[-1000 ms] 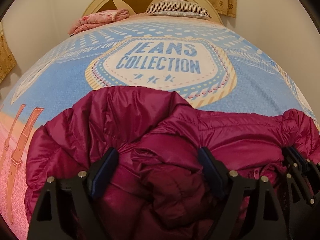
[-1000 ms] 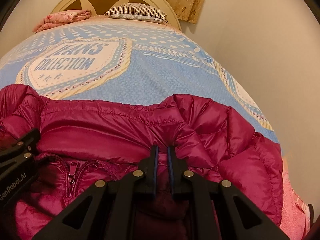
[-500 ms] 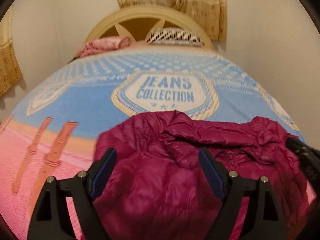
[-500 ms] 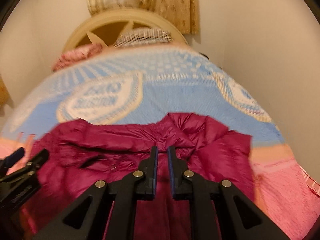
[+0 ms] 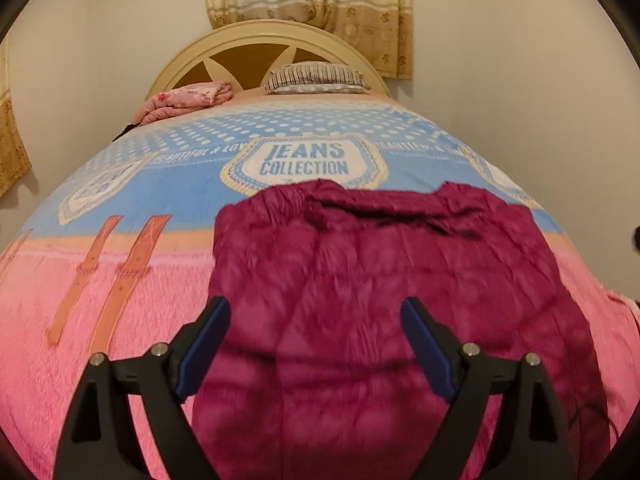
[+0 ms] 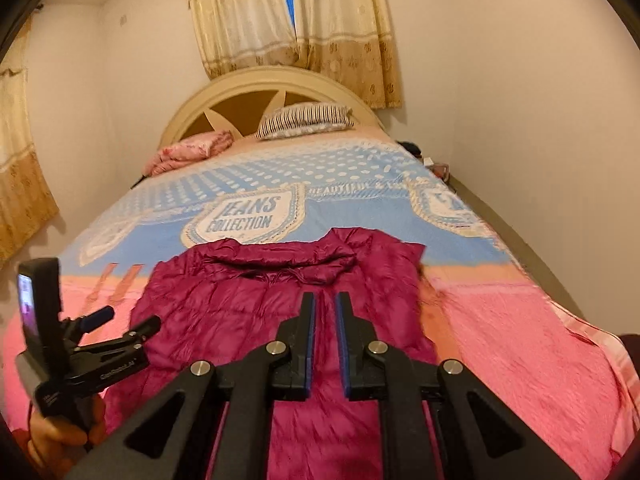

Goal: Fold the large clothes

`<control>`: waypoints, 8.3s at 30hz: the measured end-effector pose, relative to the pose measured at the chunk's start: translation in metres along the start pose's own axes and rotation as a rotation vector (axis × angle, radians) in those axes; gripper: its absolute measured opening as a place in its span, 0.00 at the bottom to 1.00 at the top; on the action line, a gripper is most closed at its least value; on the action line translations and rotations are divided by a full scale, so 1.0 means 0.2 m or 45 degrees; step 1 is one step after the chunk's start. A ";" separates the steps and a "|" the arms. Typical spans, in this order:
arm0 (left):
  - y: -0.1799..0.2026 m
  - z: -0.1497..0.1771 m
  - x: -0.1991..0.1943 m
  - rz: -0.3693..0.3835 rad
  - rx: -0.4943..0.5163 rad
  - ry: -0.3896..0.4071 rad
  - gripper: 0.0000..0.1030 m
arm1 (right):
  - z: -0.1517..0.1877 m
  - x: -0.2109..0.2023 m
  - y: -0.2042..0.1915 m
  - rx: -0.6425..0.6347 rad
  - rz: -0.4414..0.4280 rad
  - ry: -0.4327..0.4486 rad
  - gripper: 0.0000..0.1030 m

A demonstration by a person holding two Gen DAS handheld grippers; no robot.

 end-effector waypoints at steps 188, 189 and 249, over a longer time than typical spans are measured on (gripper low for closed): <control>-0.46 0.27 -0.03 0.631 -0.170 -0.192 0.18 | 0.34 0.48 0.41 0.638 -0.360 -0.443 0.19; -0.48 0.27 -0.02 0.625 -0.183 -0.193 0.18 | 0.30 0.42 0.42 0.627 -0.387 -0.397 0.28; -0.35 -0.74 0.64 0.238 -0.158 0.049 0.11 | -0.48 0.88 0.41 0.100 0.245 0.017 0.10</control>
Point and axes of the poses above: each gripper's, at about its wrist camera, not at the fingertips, and x roughly the way its jaws point, y to its right, z to its underside, the point moved 6 cm from there along x, roughly the way its jaws point, and after that the axes turned 4 degrees about -x, right-handed, at the moved point
